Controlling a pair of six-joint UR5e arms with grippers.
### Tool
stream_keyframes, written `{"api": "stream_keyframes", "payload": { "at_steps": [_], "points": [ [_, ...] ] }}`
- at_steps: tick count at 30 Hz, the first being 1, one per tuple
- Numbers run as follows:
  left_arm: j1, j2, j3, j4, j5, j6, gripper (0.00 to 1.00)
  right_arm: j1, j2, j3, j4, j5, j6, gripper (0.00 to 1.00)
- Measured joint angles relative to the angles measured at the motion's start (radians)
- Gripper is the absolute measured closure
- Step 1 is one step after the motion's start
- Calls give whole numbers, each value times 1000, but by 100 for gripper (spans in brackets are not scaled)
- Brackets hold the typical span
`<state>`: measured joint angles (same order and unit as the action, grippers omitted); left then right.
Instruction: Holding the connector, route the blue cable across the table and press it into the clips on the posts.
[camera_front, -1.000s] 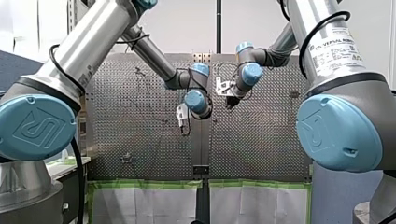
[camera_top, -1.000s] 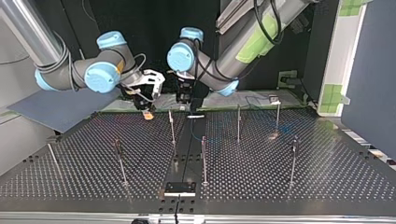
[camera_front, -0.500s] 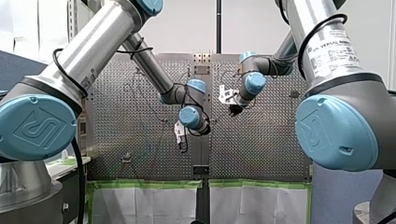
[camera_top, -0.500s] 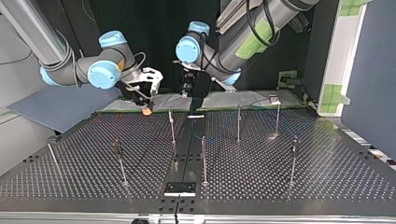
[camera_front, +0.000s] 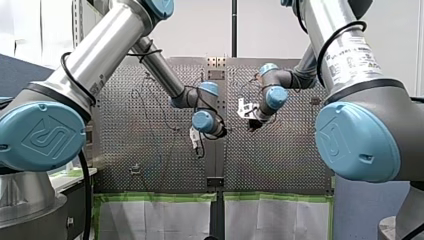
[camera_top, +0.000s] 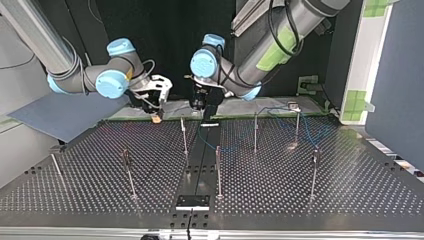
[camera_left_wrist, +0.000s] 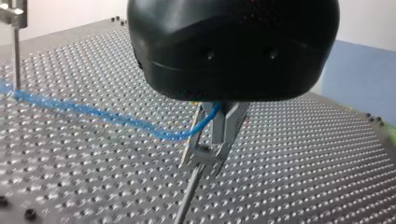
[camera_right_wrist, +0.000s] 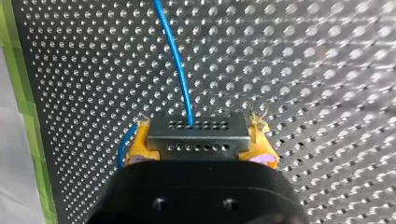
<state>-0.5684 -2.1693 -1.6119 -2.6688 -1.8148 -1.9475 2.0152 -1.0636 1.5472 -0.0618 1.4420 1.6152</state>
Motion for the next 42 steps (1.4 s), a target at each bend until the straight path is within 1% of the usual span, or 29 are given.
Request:
{"api": "stream_keyframes", "payload": {
  "at_steps": [5,9,13,16,19,24,26,30,36,40,42],
  "points": [
    [33,0,3,-2,34,-8,100,-18,9,0,-21,-18,9,100],
    [44,-1,6,-3,50,-11,100,-30,10,-2,-33,-39,12,100],
    [51,-1,9,-2,76,-23,100,-42,10,-3,-38,-54,13,100],
    [54,-2,16,-3,90,-29,100,-49,10,-3,-39,-60,13,100],
    [49,-17,36,-17,107,-28,100,-54,11,-3,-41,-63,13,100],
    [40,-62,65,-62,104,-12,100,-62,12,-3,-45,-67,13,100],
    [42,-77,73,-68,100,-12,100,-65,13,-4,-48,-67,13,100],
    [67,-103,109,-68,91,-29,100,-72,14,-5,-56,-69,14,100],
    [101,-109,165,-72,83,-33,100,-89,19,-7,-73,-71,14,100],
    [121,-110,210,-73,87,-33,100,-99,37,-19,-78,-75,14,100],
    [127,-110,223,-72,92,-33,100,-103,49,-26,-79,-76,14,100]
  ]
}}
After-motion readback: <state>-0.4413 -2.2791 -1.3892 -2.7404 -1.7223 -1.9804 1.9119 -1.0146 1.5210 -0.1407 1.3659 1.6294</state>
